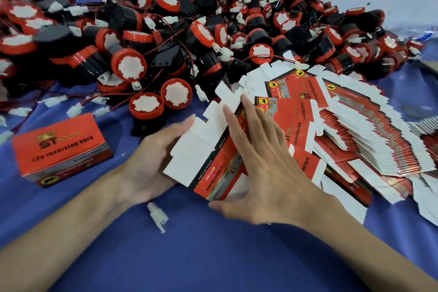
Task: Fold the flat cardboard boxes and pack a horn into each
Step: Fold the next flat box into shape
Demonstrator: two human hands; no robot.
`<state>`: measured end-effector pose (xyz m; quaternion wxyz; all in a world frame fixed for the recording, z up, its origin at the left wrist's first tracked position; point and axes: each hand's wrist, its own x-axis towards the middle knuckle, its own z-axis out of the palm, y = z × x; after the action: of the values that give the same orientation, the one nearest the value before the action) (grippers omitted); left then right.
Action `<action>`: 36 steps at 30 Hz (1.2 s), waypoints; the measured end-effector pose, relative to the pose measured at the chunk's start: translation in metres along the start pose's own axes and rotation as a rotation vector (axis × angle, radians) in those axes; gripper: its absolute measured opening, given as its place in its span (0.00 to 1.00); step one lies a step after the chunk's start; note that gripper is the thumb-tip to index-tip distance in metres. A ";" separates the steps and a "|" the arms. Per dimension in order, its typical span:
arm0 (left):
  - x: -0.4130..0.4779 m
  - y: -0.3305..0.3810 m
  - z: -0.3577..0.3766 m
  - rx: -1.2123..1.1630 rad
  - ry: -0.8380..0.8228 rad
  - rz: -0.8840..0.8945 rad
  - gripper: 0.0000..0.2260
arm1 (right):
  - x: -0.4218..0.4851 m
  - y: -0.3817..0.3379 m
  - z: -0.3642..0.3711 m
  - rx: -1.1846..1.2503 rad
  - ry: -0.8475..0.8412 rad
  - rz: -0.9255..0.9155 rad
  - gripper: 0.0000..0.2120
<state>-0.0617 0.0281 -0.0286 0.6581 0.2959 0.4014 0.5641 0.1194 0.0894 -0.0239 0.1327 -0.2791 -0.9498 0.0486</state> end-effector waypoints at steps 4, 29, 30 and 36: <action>0.003 -0.001 -0.004 0.043 0.006 0.007 0.09 | -0.003 -0.001 0.000 0.055 -0.020 -0.057 0.61; -0.004 0.002 -0.007 0.251 -0.160 -0.002 0.13 | -0.007 0.001 0.004 0.064 0.028 -0.182 0.59; -0.003 0.001 -0.006 0.280 -0.153 -0.001 0.13 | -0.007 0.002 0.004 0.046 0.026 -0.181 0.58; -0.007 0.002 -0.002 0.236 -0.199 0.040 0.14 | -0.005 -0.006 0.006 -0.019 0.058 -0.171 0.63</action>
<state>-0.0652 0.0218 -0.0267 0.6439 0.4336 0.3915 0.4939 0.1187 0.0811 -0.0296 0.1613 -0.1994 -0.9664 0.0199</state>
